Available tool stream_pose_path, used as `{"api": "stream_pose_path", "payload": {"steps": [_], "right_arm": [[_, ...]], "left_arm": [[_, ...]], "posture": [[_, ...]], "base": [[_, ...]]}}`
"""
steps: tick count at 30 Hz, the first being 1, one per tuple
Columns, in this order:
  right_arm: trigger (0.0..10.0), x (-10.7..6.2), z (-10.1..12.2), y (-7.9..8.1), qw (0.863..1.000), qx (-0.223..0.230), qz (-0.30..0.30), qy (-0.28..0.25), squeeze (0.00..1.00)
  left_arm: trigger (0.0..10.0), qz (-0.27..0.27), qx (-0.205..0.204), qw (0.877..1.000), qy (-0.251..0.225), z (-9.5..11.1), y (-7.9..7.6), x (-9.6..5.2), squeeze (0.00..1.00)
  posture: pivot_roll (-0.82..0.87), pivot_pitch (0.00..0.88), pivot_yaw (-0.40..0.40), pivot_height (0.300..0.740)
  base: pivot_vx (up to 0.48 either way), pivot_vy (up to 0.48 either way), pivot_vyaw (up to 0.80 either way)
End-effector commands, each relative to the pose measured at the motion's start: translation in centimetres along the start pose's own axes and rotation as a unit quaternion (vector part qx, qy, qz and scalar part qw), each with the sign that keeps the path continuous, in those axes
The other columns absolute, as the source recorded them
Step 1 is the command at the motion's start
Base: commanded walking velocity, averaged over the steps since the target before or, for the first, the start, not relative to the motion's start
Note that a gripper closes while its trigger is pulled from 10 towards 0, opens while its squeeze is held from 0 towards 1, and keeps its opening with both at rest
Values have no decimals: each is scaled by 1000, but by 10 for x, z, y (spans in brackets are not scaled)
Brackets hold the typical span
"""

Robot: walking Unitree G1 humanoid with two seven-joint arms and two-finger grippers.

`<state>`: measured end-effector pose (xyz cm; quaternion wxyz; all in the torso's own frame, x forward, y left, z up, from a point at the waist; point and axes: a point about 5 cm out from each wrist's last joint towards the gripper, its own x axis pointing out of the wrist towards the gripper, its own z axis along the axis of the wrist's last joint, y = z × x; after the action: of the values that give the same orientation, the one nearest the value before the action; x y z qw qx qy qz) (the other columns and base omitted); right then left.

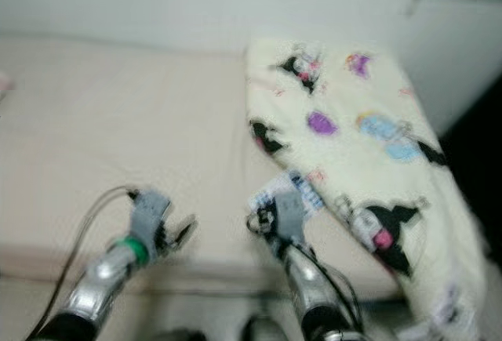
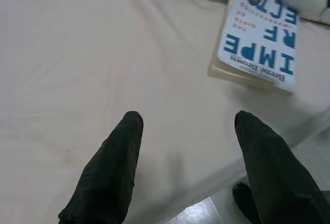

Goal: Clean up the room

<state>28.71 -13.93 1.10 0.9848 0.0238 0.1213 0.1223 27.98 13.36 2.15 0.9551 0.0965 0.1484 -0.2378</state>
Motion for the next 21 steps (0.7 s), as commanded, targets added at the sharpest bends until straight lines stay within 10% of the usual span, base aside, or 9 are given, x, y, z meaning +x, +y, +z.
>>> {"api": "stream_pose_path", "payload": {"steps": [1, 21], "right_arm": [[10000, -6, -10, -3, 1000, 12, -14, 21, 0], [10000, -8, -10, -26, 990, 98, -103, 17, 0]], "left_arm": [[10000, -2, -6, 1000, 11, -5, -1, -1, 0], [10000, 14, -2, 1000, 8, -3, 7, -9, 0]], "posture": [[-38, 18, 33, 730], [-39, 67, 68, 655]], "base": [[0, 0, 0], [0, 0, 0]]}}
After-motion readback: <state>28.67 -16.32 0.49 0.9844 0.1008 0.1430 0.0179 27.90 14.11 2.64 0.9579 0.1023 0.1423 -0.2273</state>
